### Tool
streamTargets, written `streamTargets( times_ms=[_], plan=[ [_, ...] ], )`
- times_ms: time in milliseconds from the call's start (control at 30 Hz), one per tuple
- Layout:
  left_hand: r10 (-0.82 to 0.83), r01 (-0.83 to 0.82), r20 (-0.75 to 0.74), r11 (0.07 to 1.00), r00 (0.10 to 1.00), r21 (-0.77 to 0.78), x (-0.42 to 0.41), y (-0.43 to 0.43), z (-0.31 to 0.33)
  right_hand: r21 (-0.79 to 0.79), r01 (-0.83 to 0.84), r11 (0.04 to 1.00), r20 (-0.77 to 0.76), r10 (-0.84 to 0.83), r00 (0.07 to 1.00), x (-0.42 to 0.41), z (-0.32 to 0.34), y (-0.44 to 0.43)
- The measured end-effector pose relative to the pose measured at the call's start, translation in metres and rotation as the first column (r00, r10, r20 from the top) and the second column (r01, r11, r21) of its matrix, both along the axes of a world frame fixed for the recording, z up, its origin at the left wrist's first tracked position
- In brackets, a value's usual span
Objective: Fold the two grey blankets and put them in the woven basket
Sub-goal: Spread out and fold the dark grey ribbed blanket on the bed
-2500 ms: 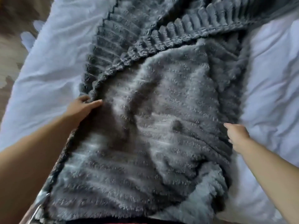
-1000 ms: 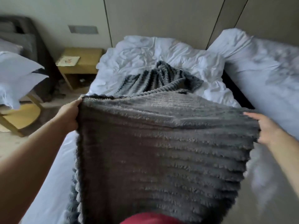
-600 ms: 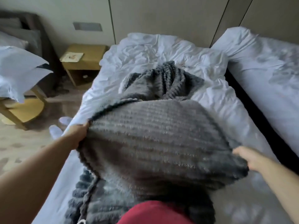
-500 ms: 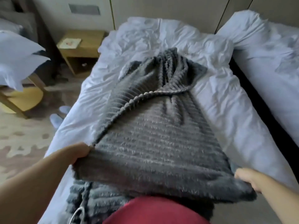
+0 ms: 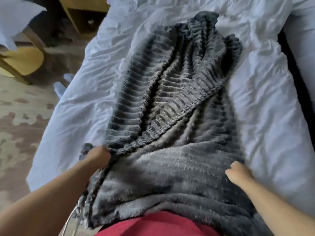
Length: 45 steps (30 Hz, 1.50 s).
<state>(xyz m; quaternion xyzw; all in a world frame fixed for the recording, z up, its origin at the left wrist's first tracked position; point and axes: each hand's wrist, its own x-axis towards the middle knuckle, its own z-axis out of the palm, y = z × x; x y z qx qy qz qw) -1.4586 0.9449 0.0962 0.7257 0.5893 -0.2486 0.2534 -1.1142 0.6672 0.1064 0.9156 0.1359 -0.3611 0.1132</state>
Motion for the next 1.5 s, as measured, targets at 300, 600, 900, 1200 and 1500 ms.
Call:
streamTargets(
  times_ms=[300, 600, 900, 1200, 1500],
  plan=[
    [-0.012, 0.003, 0.267, 0.999, 0.964, 0.033, 0.047, 0.012, -0.025, 0.367, 0.354, 0.86, -0.424, -0.184, 0.887, -0.007, -0.034, 0.153],
    [0.06, -0.038, 0.115, 0.982, 0.992, -0.186, 0.067, 0.005, -0.099, 0.287, 0.689, 0.665, -0.686, -0.359, 0.633, -0.026, -0.104, 0.237],
    [0.285, -0.253, 0.233, 0.955, 0.93, -0.156, 0.06, 0.011, -0.077, 0.442, 0.737, 0.511, -0.646, -0.388, 0.657, -0.043, -0.075, 0.261],
    [0.468, -0.525, 0.543, 0.849, 0.698, -0.058, 0.021, 0.067, -0.032, 0.674, 0.552, 0.491, -0.598, -0.076, 0.798, -0.074, -0.012, 0.426],
    [0.353, -0.326, 0.155, 0.929, 0.923, -0.173, 0.012, 0.107, -0.102, 0.588, 0.24, 0.772, -0.545, 0.159, 0.823, -0.088, -0.093, 0.407]
  ],
)
